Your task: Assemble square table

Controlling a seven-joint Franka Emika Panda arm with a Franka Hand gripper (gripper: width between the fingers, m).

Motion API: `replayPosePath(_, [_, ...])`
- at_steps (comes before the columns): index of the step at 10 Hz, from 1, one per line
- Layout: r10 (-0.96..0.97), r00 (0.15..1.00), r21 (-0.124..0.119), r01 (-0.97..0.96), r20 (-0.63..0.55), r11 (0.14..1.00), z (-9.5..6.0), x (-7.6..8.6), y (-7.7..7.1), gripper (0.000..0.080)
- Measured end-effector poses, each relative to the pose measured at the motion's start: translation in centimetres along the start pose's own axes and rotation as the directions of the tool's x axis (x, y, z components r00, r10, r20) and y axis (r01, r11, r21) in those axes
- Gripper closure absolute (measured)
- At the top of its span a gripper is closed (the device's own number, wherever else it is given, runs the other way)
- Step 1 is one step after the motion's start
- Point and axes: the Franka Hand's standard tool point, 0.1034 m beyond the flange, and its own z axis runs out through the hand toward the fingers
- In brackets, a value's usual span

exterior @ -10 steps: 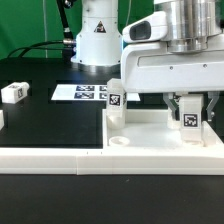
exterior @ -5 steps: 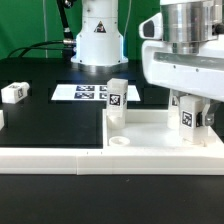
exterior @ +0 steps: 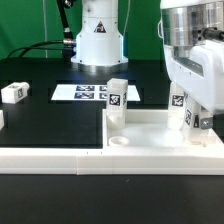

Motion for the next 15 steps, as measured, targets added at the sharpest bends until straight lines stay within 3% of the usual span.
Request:
replayPosePath(1, [-0.186,0.982,0.026,0.186,-0.021,0.982,-0.2,0.2,-0.3,0.0309])
replayPosePath(2, [-0.436,0.899,0.030,0.437,-0.039,0.899,-0.5,-0.2,-0.7,0.0201])
replayPosePath(3, [-0.631,0.775,0.027,0.632,-0.039,0.775,-0.6,-1.0,-0.6,0.0162])
replayPosePath(4, [-0.661,0.750,0.024,0.662,-0.039,0.749,-0.6,-0.9,-0.5,0.0162])
replayPosePath(7, [-0.842,0.538,-0.005,0.843,-0.050,0.538,-0.7,-0.6,-0.6,0.0150])
replayPosePath(9, [-0.981,0.187,-0.062,0.980,-0.055,0.190,-1.8,-0.3,-1.6,0.0150])
replayPosePath(11, [-0.999,-0.003,-0.079,0.997,-0.043,0.000,-1.9,0.4,-1.7,0.0150])
replayPosePath(12, [-0.998,-0.047,-0.081,0.996,-0.041,-0.044,-1.9,0.7,-1.7,0.0150])
replayPosePath(14, [-0.999,-0.009,-0.080,0.997,-0.043,-0.006,-1.9,0.7,-1.7,0.0150])
replayPosePath(15, [-0.998,0.031,-0.077,0.996,-0.047,0.035,-1.9,0.7,-1.7,0.0263])
